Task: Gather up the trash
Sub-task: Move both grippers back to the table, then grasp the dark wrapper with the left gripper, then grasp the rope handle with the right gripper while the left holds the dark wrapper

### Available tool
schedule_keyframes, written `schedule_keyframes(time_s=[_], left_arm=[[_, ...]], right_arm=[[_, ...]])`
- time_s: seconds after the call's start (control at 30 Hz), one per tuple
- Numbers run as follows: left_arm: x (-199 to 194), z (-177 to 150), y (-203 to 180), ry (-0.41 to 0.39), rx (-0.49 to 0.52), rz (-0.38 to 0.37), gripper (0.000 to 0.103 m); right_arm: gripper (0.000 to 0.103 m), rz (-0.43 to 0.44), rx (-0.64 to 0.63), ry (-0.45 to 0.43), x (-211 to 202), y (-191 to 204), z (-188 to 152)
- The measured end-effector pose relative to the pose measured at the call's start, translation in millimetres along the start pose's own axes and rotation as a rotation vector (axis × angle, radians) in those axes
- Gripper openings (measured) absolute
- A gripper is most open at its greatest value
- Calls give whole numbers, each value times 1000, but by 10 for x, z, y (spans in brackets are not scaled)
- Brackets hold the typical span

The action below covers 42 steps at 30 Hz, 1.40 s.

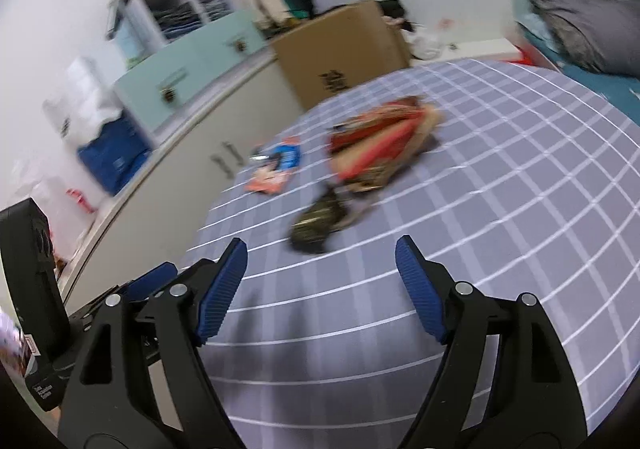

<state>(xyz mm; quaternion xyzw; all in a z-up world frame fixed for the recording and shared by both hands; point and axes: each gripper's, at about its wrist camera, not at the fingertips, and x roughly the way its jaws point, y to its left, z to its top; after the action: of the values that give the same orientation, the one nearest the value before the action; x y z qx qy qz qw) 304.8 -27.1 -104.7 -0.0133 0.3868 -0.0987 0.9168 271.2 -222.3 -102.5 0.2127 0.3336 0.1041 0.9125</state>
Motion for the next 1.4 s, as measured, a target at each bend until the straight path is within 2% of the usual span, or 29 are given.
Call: schedule_keyframes(time_s=[0.13, 0.27, 0.37, 0.43, 0.63, 0.77, 0.9, 0.97, 1.03, 1.1, 1.13, 1.2, 1.23, 1.3, 1.4], left_arm=[[309, 96, -261, 41, 66, -11, 74], [511, 178, -324, 45, 85, -21, 71], [642, 220, -393, 66, 100, -34, 52], [697, 237, -395, 79, 96, -76, 33], [569, 221, -251, 41, 45, -117, 27], [413, 198, 10, -7, -36, -91, 25], [281, 151, 299, -28, -128, -97, 23], [217, 122, 395, -41, -145, -82, 23], [162, 98, 487, -46, -157, -74, 23], [121, 81, 557, -50, -163, -73, 22], [91, 65, 591, -53, -165, -74, 22], [46, 45, 629, -57, -167, -76, 22], [16, 26, 659, -58, -173, -80, 22], [-8, -9, 693, -56, -180, -90, 22], [-95, -66, 729, -59, -190, -106, 21]], right_arm=[[76, -50, 30, 8, 59, -315, 85], [76, -73, 37, 17, 111, -452, 134], [76, -91, 22, 20, 155, -472, 167], [76, -104, 9, 27, 195, -469, 189], [76, -125, -21, 75, 379, -404, 242], [76, -154, -92, 122, 539, -242, 261], [76, -183, -132, 151, 704, -88, 286], [76, -214, -164, 170, 799, -20, 283], [69, -256, -192, 181, 871, 24, 272], [47, -313, -221, 180, 893, 42, 251], [42, -318, -227, 181, 894, 40, 250], [26, -320, -246, 184, 880, 21, 239], [22, -312, -250, 187, 866, 14, 229], [5, -272, -238, 200, 823, 1, 197], [3, -223, -225, 211, 750, 12, 119]])
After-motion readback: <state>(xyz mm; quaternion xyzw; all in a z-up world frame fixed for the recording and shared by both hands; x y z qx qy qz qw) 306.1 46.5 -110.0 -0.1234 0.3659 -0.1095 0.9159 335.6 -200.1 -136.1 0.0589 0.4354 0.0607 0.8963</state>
